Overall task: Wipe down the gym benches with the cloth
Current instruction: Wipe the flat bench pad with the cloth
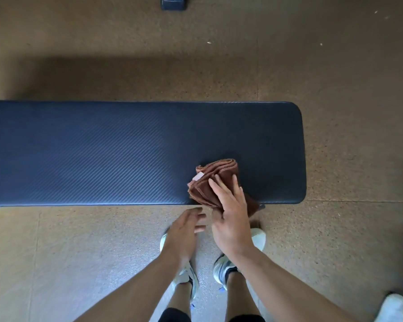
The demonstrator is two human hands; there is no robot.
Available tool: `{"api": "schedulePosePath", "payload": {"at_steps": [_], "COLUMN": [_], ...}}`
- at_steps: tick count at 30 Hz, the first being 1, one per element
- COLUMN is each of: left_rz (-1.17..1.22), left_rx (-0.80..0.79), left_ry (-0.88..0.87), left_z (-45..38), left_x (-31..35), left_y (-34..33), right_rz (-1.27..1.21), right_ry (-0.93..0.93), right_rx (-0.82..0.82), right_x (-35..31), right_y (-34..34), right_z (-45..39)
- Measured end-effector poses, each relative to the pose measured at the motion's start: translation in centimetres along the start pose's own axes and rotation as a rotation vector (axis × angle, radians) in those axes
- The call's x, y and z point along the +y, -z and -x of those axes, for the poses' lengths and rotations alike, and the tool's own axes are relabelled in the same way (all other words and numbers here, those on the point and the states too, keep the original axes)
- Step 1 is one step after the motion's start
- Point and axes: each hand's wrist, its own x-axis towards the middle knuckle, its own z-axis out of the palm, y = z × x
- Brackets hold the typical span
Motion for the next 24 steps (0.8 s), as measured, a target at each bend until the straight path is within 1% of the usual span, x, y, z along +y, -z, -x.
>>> {"api": "schedulePosePath", "payload": {"at_steps": [2, 3, 5, 7, 9, 10, 12, 14, 15, 19, 22, 24], "left_rz": [0.072, 0.13, 0.213, 0.183, 0.163, 0.153, 0.145, 0.111, 0.074, -0.03, -0.018, 0.014], "left_rx": [-0.009, -0.025, -0.071, -0.114, -0.1, -0.083, -0.058, -0.037, -0.025, -0.048, -0.034, -0.035], "left_ry": [0.048, 0.083, 0.134, 0.115, 0.069, 0.045, 0.011, -0.042, -0.083, -0.242, -0.291, -0.297], "left_z": [-0.3, -0.4, -0.5, -0.8, -1.0, -1.1, -1.1, -1.0, -0.8, 0.2, 0.6, 0.7], "left_x": [0.7, 1.0, 1.6, 2.0, 2.1, 2.1, 2.2, 2.5, 2.8, 4.3, 5.2, 5.8], "left_y": [0.6, 0.8, 1.1, 1.3, 1.5, 1.6, 1.6, 1.4, 1.2, 0.1, -0.6, -0.6], "right_rz": [-0.175, -0.293, -0.452, -0.465, -0.522, -0.575, -0.703, -0.843, -0.869, -0.889, -0.904, -0.927], "right_ry": [-0.046, -0.104, -0.186, -0.18, -0.214, -0.247, -0.349, -0.466, -0.496, -0.518, -0.528, -0.536], "right_rx": [-0.075, -0.115, -0.168, -0.191, -0.11, -0.032, 0.132, 0.242, 0.254, 0.171, 0.139, 0.076], "right_x": [-1.5, -2.2, -2.9, -3.6, -4.0, -4.1, -4.2, -4.0, -4.0, -4.2, -4.1, -4.1], "right_y": [-0.4, -0.2, 0.4, 0.9, 1.2, 1.2, 1.3, 1.6, 1.7, 2.2, 2.9, 3.7], "right_z": [0.1, 0.0, -0.2, -0.3, -0.3, -0.2, -0.5, -0.7, -0.7, -0.3, -0.3, -0.5]}}
